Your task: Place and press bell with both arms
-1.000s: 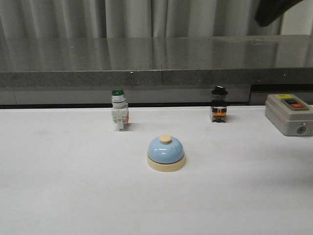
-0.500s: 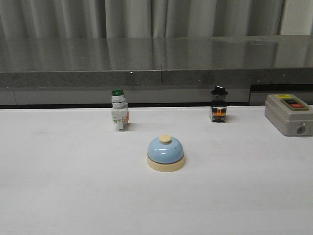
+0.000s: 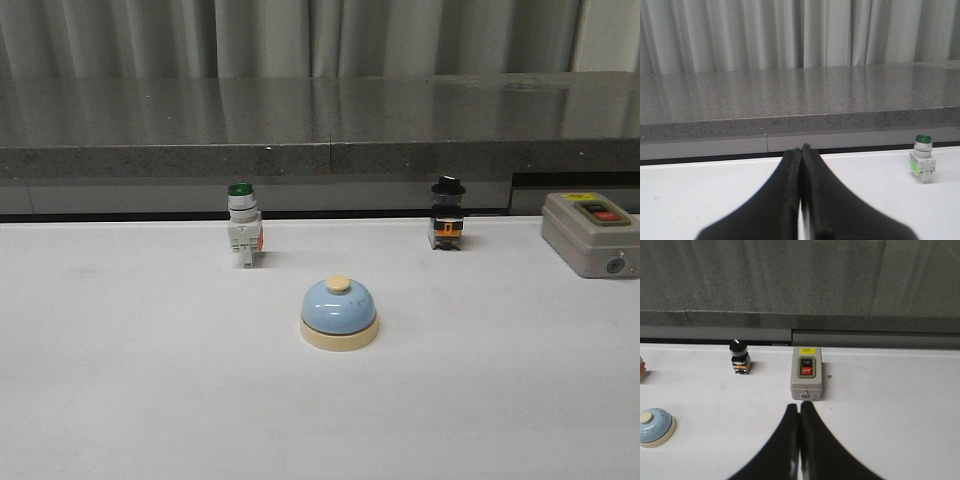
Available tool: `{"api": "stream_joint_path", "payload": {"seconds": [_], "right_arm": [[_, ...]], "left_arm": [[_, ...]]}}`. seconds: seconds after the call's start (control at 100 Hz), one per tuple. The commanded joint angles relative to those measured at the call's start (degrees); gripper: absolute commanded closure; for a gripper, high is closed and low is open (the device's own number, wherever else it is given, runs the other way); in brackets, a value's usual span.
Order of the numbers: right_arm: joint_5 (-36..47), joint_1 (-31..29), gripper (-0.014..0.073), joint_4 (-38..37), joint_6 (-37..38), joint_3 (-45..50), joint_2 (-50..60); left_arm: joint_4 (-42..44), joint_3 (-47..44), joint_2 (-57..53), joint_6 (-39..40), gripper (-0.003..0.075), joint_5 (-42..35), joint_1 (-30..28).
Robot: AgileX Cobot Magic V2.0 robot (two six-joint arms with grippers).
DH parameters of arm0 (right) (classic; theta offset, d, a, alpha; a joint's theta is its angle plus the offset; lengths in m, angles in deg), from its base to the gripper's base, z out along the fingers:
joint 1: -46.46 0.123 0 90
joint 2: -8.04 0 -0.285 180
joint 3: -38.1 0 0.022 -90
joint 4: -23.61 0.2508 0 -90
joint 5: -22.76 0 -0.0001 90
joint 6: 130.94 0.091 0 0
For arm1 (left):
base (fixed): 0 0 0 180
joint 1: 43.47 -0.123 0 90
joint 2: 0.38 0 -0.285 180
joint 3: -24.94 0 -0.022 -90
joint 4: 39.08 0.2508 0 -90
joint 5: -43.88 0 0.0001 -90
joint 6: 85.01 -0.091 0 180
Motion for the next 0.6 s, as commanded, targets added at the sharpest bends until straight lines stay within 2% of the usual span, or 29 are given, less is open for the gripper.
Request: {"api": "stream_joint_path", "payload": {"seconds": [0.0, 0.59], "right_arm": [[4.6, -0.5, 0.0658, -0.5, 0.2, -1.2, 0.1], [5.0, -0.5, 0.0658, -0.5, 0.2, -1.2, 0.0]], "left_arm": [[-0.5, -3.2, -1.8, 0.5, 0.0741, -4.8, -0.1], [-0.5, -3.2, -1.8, 0.5, 0.0741, -4.8, -0.1]]}}
